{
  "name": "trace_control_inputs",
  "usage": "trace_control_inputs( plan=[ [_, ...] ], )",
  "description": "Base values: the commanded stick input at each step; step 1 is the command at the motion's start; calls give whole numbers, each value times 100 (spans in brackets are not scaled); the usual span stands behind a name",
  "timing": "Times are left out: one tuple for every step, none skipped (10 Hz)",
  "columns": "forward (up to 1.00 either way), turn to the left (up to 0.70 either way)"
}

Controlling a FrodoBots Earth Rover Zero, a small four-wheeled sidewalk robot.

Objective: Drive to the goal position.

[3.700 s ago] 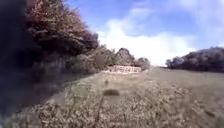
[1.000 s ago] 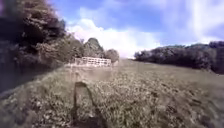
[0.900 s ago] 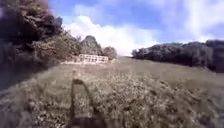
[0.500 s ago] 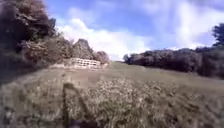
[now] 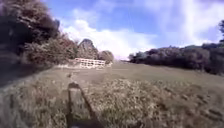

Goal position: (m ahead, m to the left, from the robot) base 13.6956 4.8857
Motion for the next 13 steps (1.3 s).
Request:
trace_control_inputs(
  plan=[
    [70, 0],
    [70, 0],
    [70, 0],
    [70, 0],
    [70, 0],
    [70, -7],
    [70, -18],
    [70, -34],
    [70, -14],
    [70, 0],
    [70, 0],
    [70, 0],
    [70, 0]
  ],
)
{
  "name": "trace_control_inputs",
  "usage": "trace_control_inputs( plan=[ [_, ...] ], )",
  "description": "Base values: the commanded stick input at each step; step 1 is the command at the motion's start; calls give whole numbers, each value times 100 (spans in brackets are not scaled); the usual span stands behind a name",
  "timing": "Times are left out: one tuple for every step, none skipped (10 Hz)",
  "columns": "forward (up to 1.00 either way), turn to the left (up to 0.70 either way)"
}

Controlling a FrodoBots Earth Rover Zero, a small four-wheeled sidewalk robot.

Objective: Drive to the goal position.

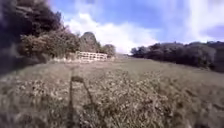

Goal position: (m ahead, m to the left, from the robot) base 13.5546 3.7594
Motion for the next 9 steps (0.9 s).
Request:
trace_control_inputs(
  plan=[
    [70, 0],
    [70, -3],
    [70, -12],
    [70, -32],
    [70, -25],
    [70, -13],
    [70, -2],
    [70, -13],
    [70, -28]
  ],
)
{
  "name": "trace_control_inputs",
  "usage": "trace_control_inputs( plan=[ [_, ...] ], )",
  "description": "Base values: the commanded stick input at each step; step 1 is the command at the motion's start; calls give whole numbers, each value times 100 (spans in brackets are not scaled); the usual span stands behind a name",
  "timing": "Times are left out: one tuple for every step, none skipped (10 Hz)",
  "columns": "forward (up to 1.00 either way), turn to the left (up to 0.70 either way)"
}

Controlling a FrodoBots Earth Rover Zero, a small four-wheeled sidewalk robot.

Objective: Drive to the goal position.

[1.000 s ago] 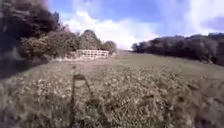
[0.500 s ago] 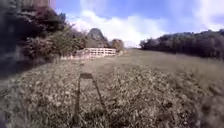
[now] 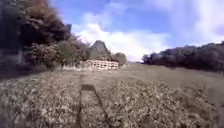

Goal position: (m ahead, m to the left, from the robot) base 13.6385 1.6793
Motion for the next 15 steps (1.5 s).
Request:
trace_control_inputs(
  plan=[
    [70, -26],
    [70, -18],
    [70, -10],
    [70, -4],
    [70, -1],
    [70, -8],
    [70, -15],
    [70, -21],
    [70, -10],
    [70, 0],
    [70, 0],
    [70, -7],
    [70, -18],
    [70, -30],
    [70, -21]
  ],
)
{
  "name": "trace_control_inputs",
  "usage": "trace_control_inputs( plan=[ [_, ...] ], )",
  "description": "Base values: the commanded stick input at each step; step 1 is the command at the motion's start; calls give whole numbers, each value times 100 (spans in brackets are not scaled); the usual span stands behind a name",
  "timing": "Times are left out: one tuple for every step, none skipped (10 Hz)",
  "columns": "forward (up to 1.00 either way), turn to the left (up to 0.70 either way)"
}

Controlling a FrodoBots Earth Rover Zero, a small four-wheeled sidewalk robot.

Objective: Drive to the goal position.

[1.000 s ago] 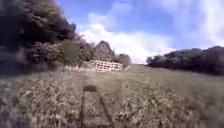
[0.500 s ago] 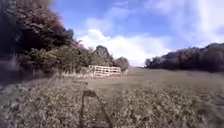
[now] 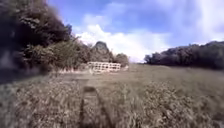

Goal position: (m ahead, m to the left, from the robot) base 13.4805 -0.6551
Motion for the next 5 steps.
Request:
trace_control_inputs(
  plan=[
    [70, -2],
    [70, -13],
    [70, -24],
    [70, -35],
    [70, -35]
  ],
)
